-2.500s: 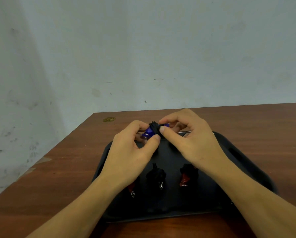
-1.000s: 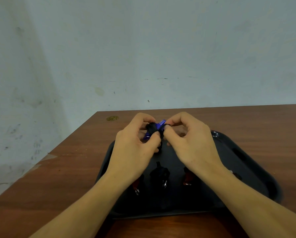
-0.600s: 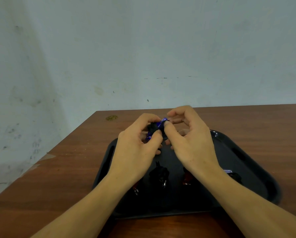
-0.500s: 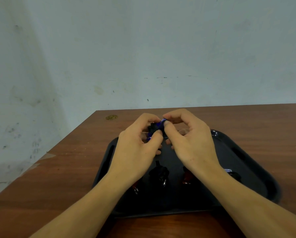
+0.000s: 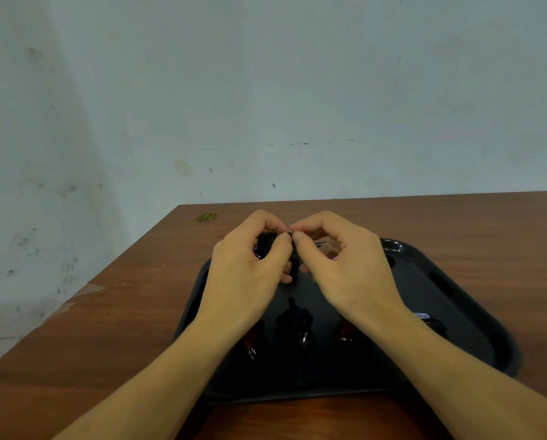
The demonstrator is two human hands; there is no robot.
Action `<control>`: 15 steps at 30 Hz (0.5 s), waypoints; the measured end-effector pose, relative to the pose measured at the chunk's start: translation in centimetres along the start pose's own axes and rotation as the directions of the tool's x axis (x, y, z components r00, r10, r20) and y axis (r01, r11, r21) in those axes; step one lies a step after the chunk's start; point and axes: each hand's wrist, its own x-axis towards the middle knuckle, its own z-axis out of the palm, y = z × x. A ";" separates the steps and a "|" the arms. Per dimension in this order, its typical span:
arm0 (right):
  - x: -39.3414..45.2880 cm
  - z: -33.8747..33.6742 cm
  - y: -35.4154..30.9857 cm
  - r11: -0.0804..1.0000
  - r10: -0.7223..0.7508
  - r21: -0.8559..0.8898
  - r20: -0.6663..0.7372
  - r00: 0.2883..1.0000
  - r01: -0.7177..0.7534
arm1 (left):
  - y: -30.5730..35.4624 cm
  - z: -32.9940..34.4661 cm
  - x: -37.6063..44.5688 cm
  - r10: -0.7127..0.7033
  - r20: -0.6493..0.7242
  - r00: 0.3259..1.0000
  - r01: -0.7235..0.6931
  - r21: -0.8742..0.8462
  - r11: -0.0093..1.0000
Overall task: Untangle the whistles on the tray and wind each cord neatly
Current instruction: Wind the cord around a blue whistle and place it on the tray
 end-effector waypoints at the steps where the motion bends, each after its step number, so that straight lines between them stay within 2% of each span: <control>1: -0.1 0.0 0.0 0.999 0.014 0.045 0.017 1.000 -0.014 | 0.0 -0.1 0.1 -0.006 0.000 1.000 0.006 -0.023 1.000; 5: 0.0 -0.2 -0.1 0.984 0.040 0.169 0.046 0.998 -0.047 | 0.0 -0.5 0.2 -0.053 0.026 0.998 0.057 -0.182 0.982; 9: -0.1 -0.2 -0.2 0.967 0.028 0.252 0.051 0.998 -0.040 | 0.0 -0.7 0.3 -0.019 0.046 0.999 0.027 -0.182 0.983; 12: -0.1 -0.3 -0.2 0.975 -0.003 0.223 0.041 0.999 -0.006 | -0.1 -0.8 0.3 0.006 0.069 0.998 0.002 -0.114 0.993; 15: -0.1 -0.2 -0.2 0.987 -0.009 0.162 0.040 0.999 0.003 | 0.1 -0.8 0.3 -0.082 0.096 0.992 0.102 -0.225 0.969</control>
